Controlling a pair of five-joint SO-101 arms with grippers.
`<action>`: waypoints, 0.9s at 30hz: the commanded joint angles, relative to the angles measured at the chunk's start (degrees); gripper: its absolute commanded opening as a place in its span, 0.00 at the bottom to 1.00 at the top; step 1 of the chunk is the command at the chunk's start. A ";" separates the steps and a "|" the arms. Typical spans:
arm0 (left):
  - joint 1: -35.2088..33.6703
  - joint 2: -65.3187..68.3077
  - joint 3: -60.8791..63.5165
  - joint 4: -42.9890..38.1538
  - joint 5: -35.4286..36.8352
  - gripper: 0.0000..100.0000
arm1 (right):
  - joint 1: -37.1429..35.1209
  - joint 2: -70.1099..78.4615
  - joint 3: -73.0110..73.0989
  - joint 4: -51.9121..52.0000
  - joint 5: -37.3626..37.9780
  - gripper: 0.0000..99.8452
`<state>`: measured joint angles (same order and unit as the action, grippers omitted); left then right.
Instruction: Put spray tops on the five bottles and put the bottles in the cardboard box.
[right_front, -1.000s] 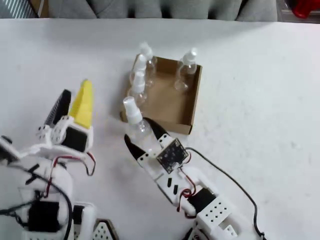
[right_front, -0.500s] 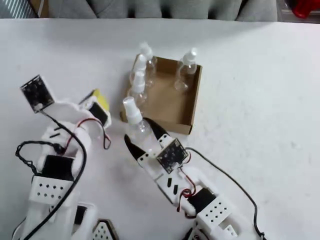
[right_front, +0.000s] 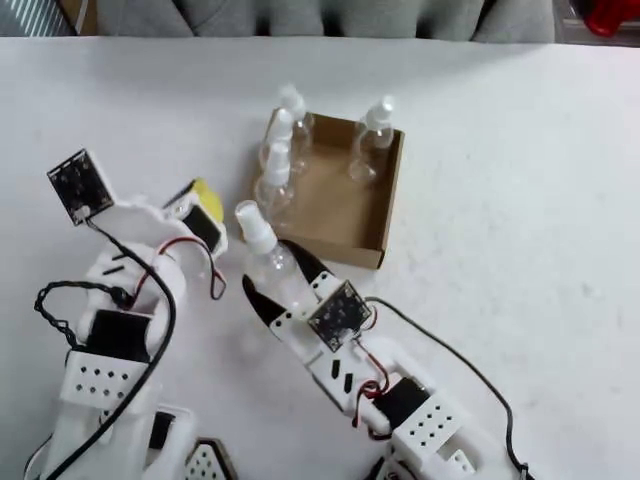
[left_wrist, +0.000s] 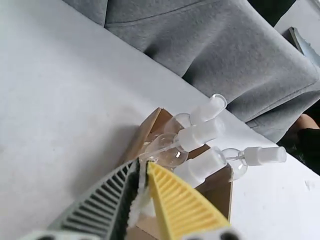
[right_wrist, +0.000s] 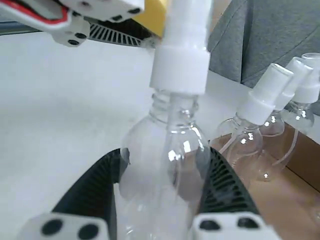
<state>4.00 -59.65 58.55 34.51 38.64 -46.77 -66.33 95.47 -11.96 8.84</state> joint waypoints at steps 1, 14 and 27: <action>-2.42 0.22 -3.25 -3.78 0.62 0.02 | -0.57 -1.19 0.62 0.48 0.44 0.02; 1.36 0.40 -2.37 0.79 -7.82 0.02 | -2.51 -1.27 1.14 0.13 0.44 0.02; 0.92 12.35 -2.37 -5.63 -10.11 0.02 | -2.33 -1.27 1.14 0.22 0.44 0.02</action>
<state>4.79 -47.60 58.55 30.64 29.23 -49.05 -66.59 96.00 -11.96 8.84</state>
